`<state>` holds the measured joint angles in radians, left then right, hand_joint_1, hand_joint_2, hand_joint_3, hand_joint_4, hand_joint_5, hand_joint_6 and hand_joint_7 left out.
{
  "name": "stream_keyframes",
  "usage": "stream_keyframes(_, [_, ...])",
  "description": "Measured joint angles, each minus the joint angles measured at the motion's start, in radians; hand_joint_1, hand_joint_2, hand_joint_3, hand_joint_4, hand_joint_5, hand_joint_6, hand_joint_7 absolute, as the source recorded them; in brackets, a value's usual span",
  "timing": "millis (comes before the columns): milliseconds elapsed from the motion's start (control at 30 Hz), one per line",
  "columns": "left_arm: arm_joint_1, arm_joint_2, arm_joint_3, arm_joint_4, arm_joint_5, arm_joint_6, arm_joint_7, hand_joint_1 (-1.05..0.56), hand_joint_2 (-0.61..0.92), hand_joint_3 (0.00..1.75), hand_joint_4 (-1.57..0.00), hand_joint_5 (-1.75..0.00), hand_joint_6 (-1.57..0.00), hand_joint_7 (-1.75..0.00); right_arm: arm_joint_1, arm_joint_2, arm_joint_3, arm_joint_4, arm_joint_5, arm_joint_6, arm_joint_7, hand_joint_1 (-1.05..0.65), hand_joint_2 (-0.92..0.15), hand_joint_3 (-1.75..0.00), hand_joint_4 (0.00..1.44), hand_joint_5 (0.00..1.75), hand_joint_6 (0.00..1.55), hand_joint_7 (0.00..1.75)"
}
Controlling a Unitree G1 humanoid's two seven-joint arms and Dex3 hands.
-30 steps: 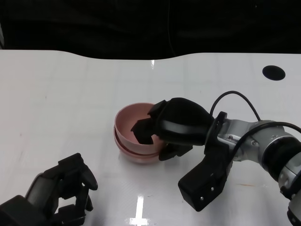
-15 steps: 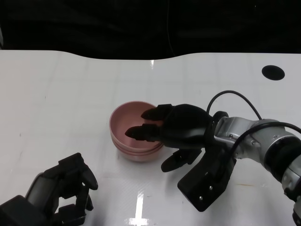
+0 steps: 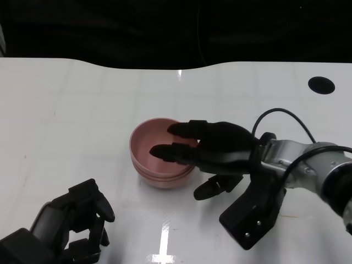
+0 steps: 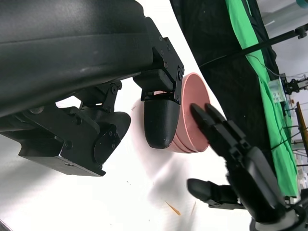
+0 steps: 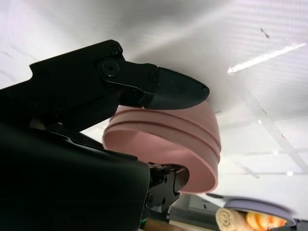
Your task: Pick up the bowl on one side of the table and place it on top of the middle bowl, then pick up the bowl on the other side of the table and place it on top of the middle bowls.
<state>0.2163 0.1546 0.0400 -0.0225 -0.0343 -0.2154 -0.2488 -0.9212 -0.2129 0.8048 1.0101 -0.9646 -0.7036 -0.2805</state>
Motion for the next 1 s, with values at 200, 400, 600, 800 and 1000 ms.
stream_keyframes(200, [-0.001, -0.001, 0.0, 0.0, 0.002, 0.0, 0.0, 0.2, 0.68, 1.09, -0.7, -1.75, -0.6, -1.72, 0.076, -0.155, -0.128, -0.224, 0.11, -0.06, 0.054, -0.84, -0.92, -0.49, 0.01, 0.0, 0.12, 0.04])
stream_keyframes(400, [-0.001, -0.002, 0.0, 0.0, 0.0, 0.0, 0.0, 0.2, 0.67, 1.09, -0.71, -1.75, -0.6, -1.73, 0.134, -0.193, -0.179, -0.319, 0.145, -0.063, 0.105, -0.83, -0.92, -0.47, 0.01, 0.01, 0.13, 0.03])
stream_keyframes(600, [-0.004, -0.004, -0.002, 0.0, -0.001, 0.0, 0.0, 0.21, 0.67, 1.1, -0.69, -1.75, -0.59, -1.73, 0.168, -0.199, -0.216, -0.357, 0.163, -0.069, 0.116, -0.58, -0.92, -0.27, 0.49, 0.12, 0.46, 0.08])
stream_keyframes(800, [0.0, -0.007, 0.032, -0.003, -0.046, 0.0, 0.0, 0.18, 0.66, 1.14, -0.59, -1.74, -0.62, -1.55, 0.581, -0.208, -0.51, -0.518, 0.591, -0.256, 0.0, -0.05, -0.91, -0.32, 0.97, 1.45, 1.33, 0.14])
stream_keyframes(1000, [0.0, -0.02, 0.053, -0.007, -0.115, 0.004, -0.01, 0.2, 0.69, 1.15, -0.6, -1.75, -0.61, -1.55, 0.777, -0.19, -0.617, -0.547, 0.736, -0.232, 0.075, -0.07, -0.67, -0.71, 0.88, 1.61, 1.32, 0.24])
